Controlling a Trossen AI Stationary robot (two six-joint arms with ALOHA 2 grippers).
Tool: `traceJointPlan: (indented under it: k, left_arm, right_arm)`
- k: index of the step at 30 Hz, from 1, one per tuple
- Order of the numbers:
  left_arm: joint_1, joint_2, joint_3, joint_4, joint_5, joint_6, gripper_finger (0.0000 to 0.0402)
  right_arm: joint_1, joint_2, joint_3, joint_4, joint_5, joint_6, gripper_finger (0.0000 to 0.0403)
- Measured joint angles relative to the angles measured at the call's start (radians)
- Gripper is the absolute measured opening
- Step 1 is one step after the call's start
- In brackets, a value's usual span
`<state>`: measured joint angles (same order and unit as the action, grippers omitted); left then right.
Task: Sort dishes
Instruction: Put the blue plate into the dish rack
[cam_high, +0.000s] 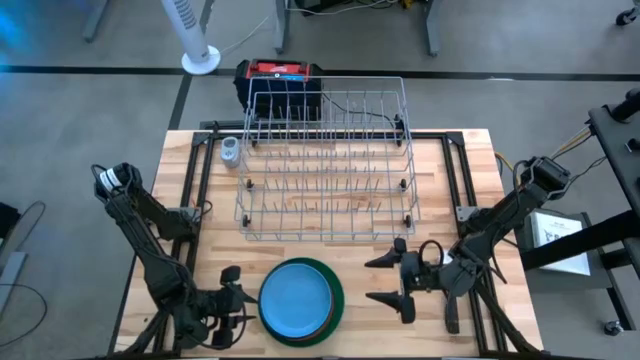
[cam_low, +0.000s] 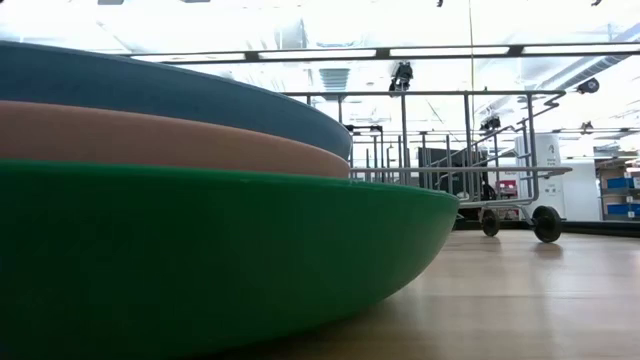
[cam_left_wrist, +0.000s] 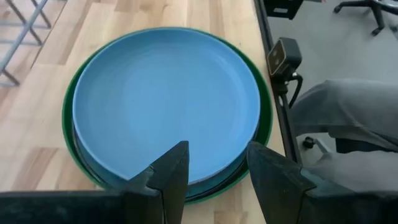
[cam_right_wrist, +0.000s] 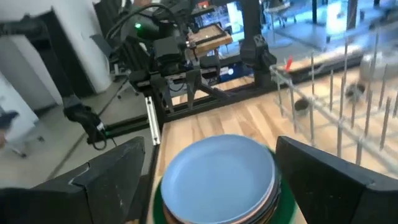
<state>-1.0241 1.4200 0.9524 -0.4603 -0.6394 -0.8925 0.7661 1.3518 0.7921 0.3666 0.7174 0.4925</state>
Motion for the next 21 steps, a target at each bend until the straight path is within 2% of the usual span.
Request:
traceJointPlan:
  k: [5,12,16,21]
  left_arm:
    - [0.000,0.000,-0.025,-0.035,0.022,-0.158,0.0153]
    - [0.001,0.000,-0.037,-0.083,0.024,-0.386,0.0153]
    - [0.001,0.000,-0.037,-0.081,0.008,-0.447,0.0153]
    - [0.001,0.000,-0.037,-0.081,-0.053,-0.497,0.0153]
  right_arm:
    - [-0.001,0.021,0.000,-0.054,0.015,0.228,0.0341]
    - [-0.002,0.165,0.000,-0.044,0.016,0.475,0.0304]
    - [-0.003,0.240,0.024,-0.044,0.016,0.562,0.0283]
    - [-0.007,0.306,0.072,-0.050,0.016,0.589,0.0239]
